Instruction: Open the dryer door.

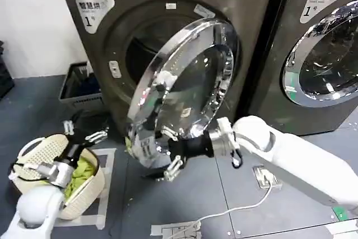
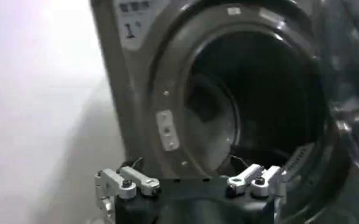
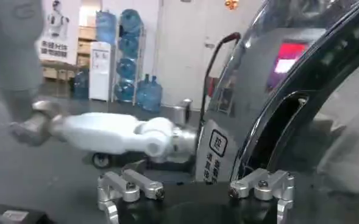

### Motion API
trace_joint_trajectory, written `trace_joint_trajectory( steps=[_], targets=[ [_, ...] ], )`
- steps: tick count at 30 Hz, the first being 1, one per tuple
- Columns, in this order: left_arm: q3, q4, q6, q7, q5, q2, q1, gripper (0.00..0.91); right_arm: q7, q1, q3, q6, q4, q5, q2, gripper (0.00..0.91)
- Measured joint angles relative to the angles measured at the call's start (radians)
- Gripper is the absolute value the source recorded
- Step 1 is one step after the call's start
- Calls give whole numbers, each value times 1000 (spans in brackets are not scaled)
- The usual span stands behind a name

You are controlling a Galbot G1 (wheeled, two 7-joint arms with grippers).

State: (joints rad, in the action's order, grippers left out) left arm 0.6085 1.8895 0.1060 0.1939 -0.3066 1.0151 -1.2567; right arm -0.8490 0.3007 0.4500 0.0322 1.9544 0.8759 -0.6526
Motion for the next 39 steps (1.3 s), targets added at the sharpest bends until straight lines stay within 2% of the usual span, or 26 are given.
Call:
trace_joint_trajectory(
  steps=[10,17,27,33,39],
  targets=[
    [-179,-55,1,30,7,-40,123,907,-35,173,-226,64,67,4,130,907],
    [-312,-93,6,44,8,-46,226,907,-34,448,-525,120,76,5,228,907],
    [-464,-111,18,63,11,-41,325,907,111,752,-827,156,57,-4,313,907],
    [-561,-136,46,72,6,-45,381,907,107,1023,-1109,167,58,-22,287,907],
    [-636,-145,55,72,-12,-37,436,907,98,1313,-1419,194,80,-47,177,907]
  ],
)
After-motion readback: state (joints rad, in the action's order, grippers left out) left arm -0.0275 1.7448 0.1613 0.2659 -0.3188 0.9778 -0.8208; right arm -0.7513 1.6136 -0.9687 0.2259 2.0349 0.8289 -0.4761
